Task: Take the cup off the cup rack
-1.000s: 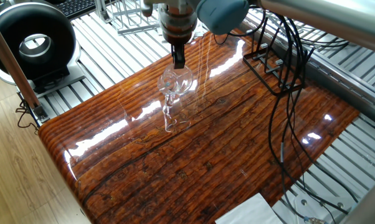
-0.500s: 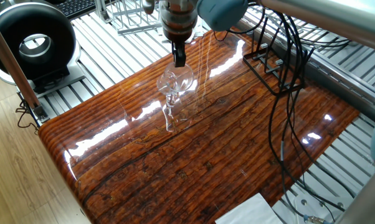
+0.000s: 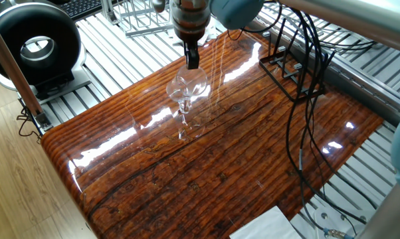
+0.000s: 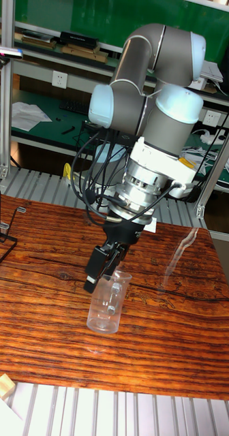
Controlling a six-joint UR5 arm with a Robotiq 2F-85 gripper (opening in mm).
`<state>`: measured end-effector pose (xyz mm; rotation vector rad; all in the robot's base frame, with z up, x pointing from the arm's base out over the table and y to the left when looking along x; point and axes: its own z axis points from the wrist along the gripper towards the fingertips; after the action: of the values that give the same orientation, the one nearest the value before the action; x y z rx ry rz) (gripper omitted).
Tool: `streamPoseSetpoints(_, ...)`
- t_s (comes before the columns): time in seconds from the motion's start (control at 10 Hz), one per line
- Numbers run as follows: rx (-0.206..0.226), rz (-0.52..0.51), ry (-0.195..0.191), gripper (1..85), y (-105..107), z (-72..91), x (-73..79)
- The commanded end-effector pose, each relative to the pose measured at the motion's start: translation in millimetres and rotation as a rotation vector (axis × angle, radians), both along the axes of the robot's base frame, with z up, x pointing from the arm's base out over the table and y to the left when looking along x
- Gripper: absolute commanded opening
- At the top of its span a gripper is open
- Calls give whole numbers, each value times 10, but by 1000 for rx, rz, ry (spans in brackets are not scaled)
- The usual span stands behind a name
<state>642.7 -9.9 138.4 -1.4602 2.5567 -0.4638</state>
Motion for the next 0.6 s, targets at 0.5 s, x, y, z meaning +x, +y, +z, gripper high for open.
streamPoseSetpoints(0.5, 168, -54, -16, 753, 296, 12, 67)
